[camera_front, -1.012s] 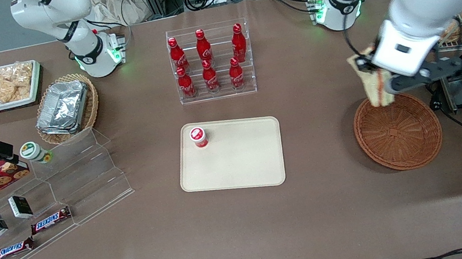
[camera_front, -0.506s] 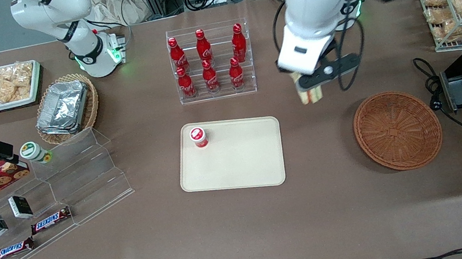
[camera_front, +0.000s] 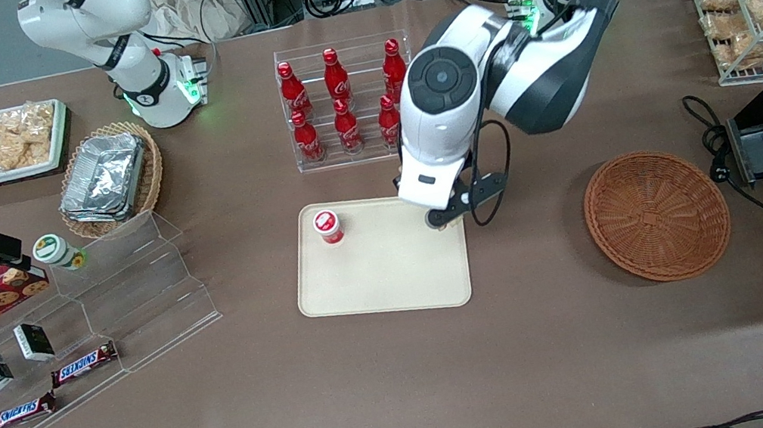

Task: Place sandwich from basket to tray
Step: 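Carry the sandwich over the cream tray and lower it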

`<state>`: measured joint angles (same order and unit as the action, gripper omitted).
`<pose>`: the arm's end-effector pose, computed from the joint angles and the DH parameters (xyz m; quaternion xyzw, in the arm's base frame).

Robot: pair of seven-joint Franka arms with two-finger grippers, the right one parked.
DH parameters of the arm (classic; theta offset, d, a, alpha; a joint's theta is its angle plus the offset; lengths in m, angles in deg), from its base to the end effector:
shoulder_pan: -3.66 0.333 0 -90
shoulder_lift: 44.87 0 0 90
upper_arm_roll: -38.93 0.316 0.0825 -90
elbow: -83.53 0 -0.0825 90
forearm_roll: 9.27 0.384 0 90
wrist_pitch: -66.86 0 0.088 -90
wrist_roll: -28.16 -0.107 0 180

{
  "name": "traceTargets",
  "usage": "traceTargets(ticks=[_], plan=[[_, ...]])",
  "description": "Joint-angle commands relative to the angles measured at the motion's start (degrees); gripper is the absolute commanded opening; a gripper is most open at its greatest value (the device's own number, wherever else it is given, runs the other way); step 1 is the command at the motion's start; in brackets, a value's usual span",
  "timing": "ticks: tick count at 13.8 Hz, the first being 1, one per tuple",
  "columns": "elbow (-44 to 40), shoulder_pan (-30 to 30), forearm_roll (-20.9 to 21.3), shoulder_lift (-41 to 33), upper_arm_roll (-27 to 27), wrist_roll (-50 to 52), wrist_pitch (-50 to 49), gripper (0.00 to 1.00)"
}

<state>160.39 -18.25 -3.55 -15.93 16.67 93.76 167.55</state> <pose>0.5376 -0.4366 0.4491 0.9796 0.1945 -0.0512 0.0037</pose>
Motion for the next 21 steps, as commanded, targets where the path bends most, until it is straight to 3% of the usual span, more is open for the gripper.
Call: traceTargets(ticks=[1,6,16,17,19,21], plan=[[-1.45,-0.77,1.05,4.27,0.29,1.99,3.62,0.0],[-1.45,-1.74,6.76,12.7,0.47,4.45,10.04,0.0],[-1.71,-1.39,7.12,20.63,2.67,3.57,19.01,0.04],[-1.71,-1.39,7.12,20.72,2.75,3.4,19.28,0.12],[-1.62,-1.13,7.03,20.63,2.75,3.48,19.28,0.4],[-1.8,-1.04,7.03,20.11,2.75,3.84,19.28,0.86]])
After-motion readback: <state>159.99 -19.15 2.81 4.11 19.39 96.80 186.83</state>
